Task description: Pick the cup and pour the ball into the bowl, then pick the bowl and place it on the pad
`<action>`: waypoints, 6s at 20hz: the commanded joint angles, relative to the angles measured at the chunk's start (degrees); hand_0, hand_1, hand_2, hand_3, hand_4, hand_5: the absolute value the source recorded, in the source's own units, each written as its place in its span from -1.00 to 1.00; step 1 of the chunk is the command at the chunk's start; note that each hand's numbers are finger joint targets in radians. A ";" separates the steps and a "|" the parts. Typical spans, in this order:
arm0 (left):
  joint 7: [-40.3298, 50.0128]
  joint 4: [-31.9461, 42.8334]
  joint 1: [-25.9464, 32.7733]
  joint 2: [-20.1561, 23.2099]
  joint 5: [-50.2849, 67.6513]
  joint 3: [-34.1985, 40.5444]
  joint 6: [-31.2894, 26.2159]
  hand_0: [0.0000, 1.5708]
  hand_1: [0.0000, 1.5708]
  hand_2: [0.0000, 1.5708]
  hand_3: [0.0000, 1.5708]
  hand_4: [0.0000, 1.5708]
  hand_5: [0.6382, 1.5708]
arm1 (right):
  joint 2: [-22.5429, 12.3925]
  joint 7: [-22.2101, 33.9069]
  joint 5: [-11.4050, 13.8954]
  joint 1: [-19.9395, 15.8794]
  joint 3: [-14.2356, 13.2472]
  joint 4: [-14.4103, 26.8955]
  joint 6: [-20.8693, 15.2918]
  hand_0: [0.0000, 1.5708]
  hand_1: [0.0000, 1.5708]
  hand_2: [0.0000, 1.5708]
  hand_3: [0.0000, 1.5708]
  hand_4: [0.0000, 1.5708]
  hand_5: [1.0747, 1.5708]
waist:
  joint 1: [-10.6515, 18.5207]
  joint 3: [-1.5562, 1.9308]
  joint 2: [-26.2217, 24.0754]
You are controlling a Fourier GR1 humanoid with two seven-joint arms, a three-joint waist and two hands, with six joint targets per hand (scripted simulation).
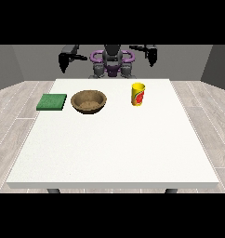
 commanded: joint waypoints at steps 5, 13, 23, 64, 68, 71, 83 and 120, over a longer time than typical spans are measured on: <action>-4.23 13.74 -8.70 3.17 -1.20 5.92 -0.68 -1.00 -1.00 -1.00 -1.00 -1.00 0.33 | -3.11 -4.95 -0.51 -4.84 -3.25 8.78 2.76 -1.00 -1.00 -1.00 -1.00 -1.00 0.96 | -1.92 0.01 2.29; -18.09 26.51 -12.17 -1.34 -6.13 5.20 4.15 -1.00 -1.00 -1.00 -1.00 -1.00 0.29 | -5.98 -9.37 -1.44 -9.93 -5.84 16.07 5.35 -1.00 -1.00 -1.00 -1.00 -1.00 0.97 | -2.75 0.00 5.98; -28.77 43.77 -17.96 0.81 -3.95 10.89 3.33 -1.00 -1.00 -1.00 -1.00 -1.00 0.35 | -9.00 -14.68 -4.43 -8.54 -8.61 21.73 11.65 -1.00 -1.00 -1.00 -1.00 -1.00 0.95 | -5.02 0.00 6.96; 12.58 47.55 -29.75 -5.04 -56.88 -16.86 30.16 0.71 0.71 1.00 1.00 0.33 1.00 | -18.30 -20.07 -4.29 -8.12 -15.14 47.99 16.78 -1.00 -1.00 -1.00 -1.00 -1.00 0.93 | 1.76 0.04 -9.55; 16.01 46.90 -31.89 -4.39 -62.60 -17.92 28.31 0.37 0.37 1.00 1.00 0.23 1.00 | -22.46 -21.90 -5.44 -7.42 -16.87 50.68 21.34 -1.00 -1.00 -0.93 -1.00 -1.00 0.92 | 1.28 0.05 -7.95; 21.24 44.31 -31.33 -5.11 -65.34 -24.10 25.57 0.05 0.05 1.00 0.98 0.12 1.00 | -22.78 -20.31 -4.97 -9.38 -16.53 51.98 20.27 -1.00 -1.00 -1.00 -1.00 -1.00 0.91 | 1.75 0.05 -9.48; 33.47 42.71 -38.78 -5.15 -78.85 -34.31 20.35 -0.61 -0.61 1.00 1.00 0.15 1.00 | -20.53 -16.21 -2.96 -20.64 -13.56 51.94 14.85 -1.00 -1.00 -1.00 -0.72 -1.00 0.85 | -0.02 0.03 -4.26; 21.51 26.22 -37.85 -1.29 -70.88 -17.03 13.16 -0.53 -0.53 1.00 1.00 0.10 0.99 | -21.13 -14.22 -7.58 -22.65 -17.94 57.16 12.41 -1.00 -1.00 -1.00 -1.00 -0.40 0.95 | 13.68 -0.15 0.62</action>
